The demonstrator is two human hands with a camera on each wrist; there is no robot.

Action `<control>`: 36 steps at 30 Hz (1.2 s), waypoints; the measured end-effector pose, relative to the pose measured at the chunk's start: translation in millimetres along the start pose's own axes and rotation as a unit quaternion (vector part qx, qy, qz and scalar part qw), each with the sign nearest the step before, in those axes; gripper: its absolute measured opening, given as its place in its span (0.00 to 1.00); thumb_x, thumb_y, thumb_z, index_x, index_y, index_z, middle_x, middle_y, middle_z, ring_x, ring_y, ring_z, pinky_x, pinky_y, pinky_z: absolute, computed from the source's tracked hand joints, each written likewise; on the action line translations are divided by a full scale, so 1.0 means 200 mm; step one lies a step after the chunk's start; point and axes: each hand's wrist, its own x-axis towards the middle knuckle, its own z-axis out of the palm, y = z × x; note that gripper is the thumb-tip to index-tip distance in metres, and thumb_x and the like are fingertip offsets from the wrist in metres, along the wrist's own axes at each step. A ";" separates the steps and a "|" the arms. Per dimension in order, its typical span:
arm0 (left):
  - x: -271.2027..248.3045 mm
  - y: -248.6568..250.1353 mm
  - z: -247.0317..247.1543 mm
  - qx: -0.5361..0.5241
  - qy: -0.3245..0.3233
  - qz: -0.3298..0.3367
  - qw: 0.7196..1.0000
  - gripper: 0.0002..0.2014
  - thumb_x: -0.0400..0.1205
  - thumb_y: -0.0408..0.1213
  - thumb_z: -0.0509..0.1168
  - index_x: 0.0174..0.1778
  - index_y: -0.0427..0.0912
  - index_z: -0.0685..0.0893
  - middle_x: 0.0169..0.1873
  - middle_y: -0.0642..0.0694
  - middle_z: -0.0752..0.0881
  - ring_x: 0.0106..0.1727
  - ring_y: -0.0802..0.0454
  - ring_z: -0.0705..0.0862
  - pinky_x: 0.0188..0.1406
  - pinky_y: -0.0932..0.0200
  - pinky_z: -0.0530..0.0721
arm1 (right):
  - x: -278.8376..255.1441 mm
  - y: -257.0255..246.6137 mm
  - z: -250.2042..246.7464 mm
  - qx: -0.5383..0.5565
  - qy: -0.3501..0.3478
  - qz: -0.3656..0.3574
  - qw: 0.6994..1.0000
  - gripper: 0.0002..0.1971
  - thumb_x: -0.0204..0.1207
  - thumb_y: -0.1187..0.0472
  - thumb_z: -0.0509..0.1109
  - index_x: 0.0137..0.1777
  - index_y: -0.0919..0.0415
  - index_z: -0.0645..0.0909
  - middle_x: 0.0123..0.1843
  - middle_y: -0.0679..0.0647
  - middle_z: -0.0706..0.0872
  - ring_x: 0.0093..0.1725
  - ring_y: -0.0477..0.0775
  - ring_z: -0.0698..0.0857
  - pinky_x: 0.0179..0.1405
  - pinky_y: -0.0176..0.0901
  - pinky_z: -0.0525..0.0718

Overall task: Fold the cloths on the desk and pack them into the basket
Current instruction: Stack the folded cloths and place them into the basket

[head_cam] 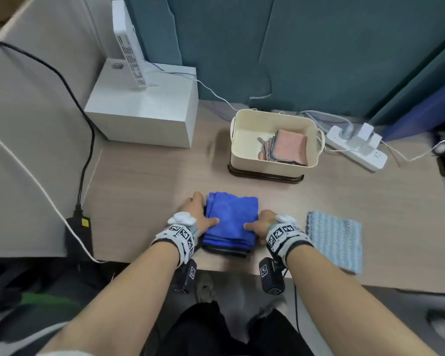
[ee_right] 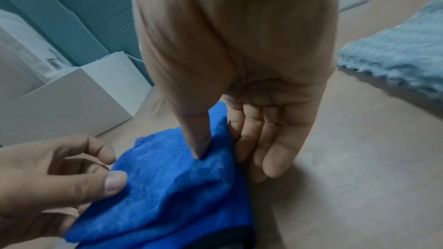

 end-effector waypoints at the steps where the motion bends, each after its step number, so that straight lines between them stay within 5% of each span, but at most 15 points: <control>1: -0.01 0.00 0.00 0.006 -0.014 0.027 1.000 0.29 0.65 0.56 0.79 0.52 0.55 0.68 0.50 0.50 0.76 0.46 0.46 0.82 0.52 0.47 0.84 | 0.01 0.02 0.01 0.020 -0.014 0.005 1.000 0.39 0.44 0.24 0.76 0.47 0.54 0.86 0.43 0.54 0.94 0.42 0.63 0.94 0.45 0.57 0.95; 3: -0.05 0.01 0.00 0.028 -0.039 0.077 0.996 0.29 0.64 0.55 0.80 0.52 0.57 0.69 0.51 0.50 0.74 0.46 0.46 0.82 0.52 0.50 0.83 | -0.21 -0.05 -0.03 0.098 -0.034 0.009 0.995 0.28 0.61 0.36 0.83 0.49 0.58 0.86 0.44 0.58 0.94 0.39 0.63 0.94 0.38 0.52 0.95; 5: -0.07 0.00 0.01 0.046 -0.043 0.105 0.992 0.33 0.59 0.58 0.81 0.56 0.61 0.72 0.55 0.51 0.71 0.49 0.46 0.81 0.54 0.51 0.82 | -0.36 -0.12 -0.05 0.225 -0.075 0.015 0.971 0.10 0.80 0.58 0.78 0.53 0.62 0.82 0.50 0.61 0.90 0.38 0.63 0.92 0.26 0.45 0.91; 9: -0.10 -0.01 0.06 0.044 -0.017 0.143 0.989 0.42 0.54 0.52 0.85 0.64 0.62 0.76 0.60 0.52 0.62 0.52 0.48 0.78 0.58 0.59 0.82 | -0.39 -0.13 -0.03 0.370 -0.089 -0.028 0.924 0.07 0.86 0.72 0.67 0.61 0.67 0.80 0.48 0.64 0.89 0.35 0.62 0.90 0.25 0.44 0.92; 12: -0.17 -0.01 0.07 0.074 0.036 0.154 0.985 0.42 0.58 0.46 0.82 0.67 0.64 0.70 0.61 0.52 0.62 0.44 0.45 0.82 0.45 0.53 0.88 | -0.38 -0.12 0.00 0.417 -0.084 -0.052 0.904 0.07 0.86 0.73 0.66 0.61 0.70 0.80 0.42 0.65 0.89 0.30 0.60 0.90 0.24 0.40 0.89; 15: -0.23 -0.01 0.09 0.125 0.065 0.164 0.976 0.33 0.67 0.34 0.74 0.67 0.61 0.74 0.62 0.50 0.64 0.36 0.42 0.80 0.36 0.52 0.85 | -0.40 -0.07 0.02 0.437 -0.097 -0.063 0.892 0.08 0.86 0.73 0.67 0.63 0.70 0.81 0.44 0.64 0.89 0.29 0.58 0.90 0.23 0.37 0.86; 20: -0.26 -0.10 0.16 0.091 0.084 0.184 0.975 0.16 0.68 0.30 0.74 0.44 0.52 0.78 0.55 0.53 0.66 0.39 0.42 0.79 0.37 0.48 0.85 | -0.42 -0.01 0.04 0.370 -0.078 -0.065 0.923 0.05 0.86 0.72 0.67 0.59 0.68 0.77 0.45 0.65 0.85 0.31 0.62 0.89 0.19 0.41 0.86; 22: -0.29 -0.12 0.19 0.079 0.072 0.183 0.977 0.14 0.67 0.36 0.77 0.42 0.51 0.79 0.53 0.55 0.67 0.38 0.46 0.79 0.39 0.49 0.85 | -0.42 0.03 0.06 0.300 -0.068 -0.058 0.950 0.09 0.84 0.66 0.71 0.61 0.64 0.76 0.49 0.66 0.88 0.31 0.61 0.90 0.22 0.45 0.87; 24: -0.31 -0.13 0.21 0.068 0.062 0.166 0.982 0.17 0.64 0.53 0.79 0.40 0.53 0.80 0.51 0.57 0.68 0.39 0.51 0.79 0.41 0.54 0.84 | -0.39 0.08 0.07 0.155 -0.033 -0.051 0.986 0.20 0.73 0.49 0.77 0.59 0.54 0.75 0.51 0.59 0.91 0.38 0.60 0.91 0.39 0.53 0.93; 27: -0.30 -0.10 0.23 0.039 0.097 0.088 0.991 0.24 0.65 0.71 0.69 0.48 0.60 0.76 0.53 0.55 0.74 0.48 0.48 0.84 0.50 0.52 0.85 | -0.33 0.13 0.09 0.019 0.049 -0.045 0.998 0.32 0.58 0.30 0.69 0.57 0.47 0.73 0.55 0.51 0.85 0.55 0.60 0.87 0.61 0.59 0.87; 31: -0.22 -0.01 0.21 0.008 0.098 -0.056 0.994 0.40 0.71 0.66 0.73 0.70 0.44 0.72 0.64 0.43 0.78 0.59 0.38 0.84 0.59 0.45 0.82 | -0.25 0.11 0.09 0.185 0.046 -0.054 0.980 0.37 0.63 0.32 0.76 0.64 0.56 0.77 0.59 0.55 0.87 0.56 0.58 0.86 0.66 0.57 0.86; 34: -0.15 0.02 0.22 -0.039 0.062 -0.107 0.992 0.41 0.67 0.62 0.78 0.68 0.43 0.70 0.54 0.48 0.81 0.54 0.39 0.85 0.54 0.50 0.82 | -0.06 0.13 0.14 0.271 0.014 -0.072 0.960 0.46 0.47 0.29 0.77 0.62 0.60 0.85 0.56 0.58 0.94 0.54 0.59 0.93 0.64 0.62 0.90; 36: -0.12 0.03 0.25 -0.059 0.038 -0.119 0.990 0.39 0.60 0.62 0.78 0.62 0.47 0.75 0.49 0.51 0.84 0.48 0.42 0.86 0.52 0.52 0.84 | -0.11 0.09 0.12 0.273 -0.002 -0.079 0.959 0.38 0.58 0.34 0.80 0.63 0.60 0.86 0.59 0.56 0.93 0.58 0.60 0.92 0.69 0.60 0.88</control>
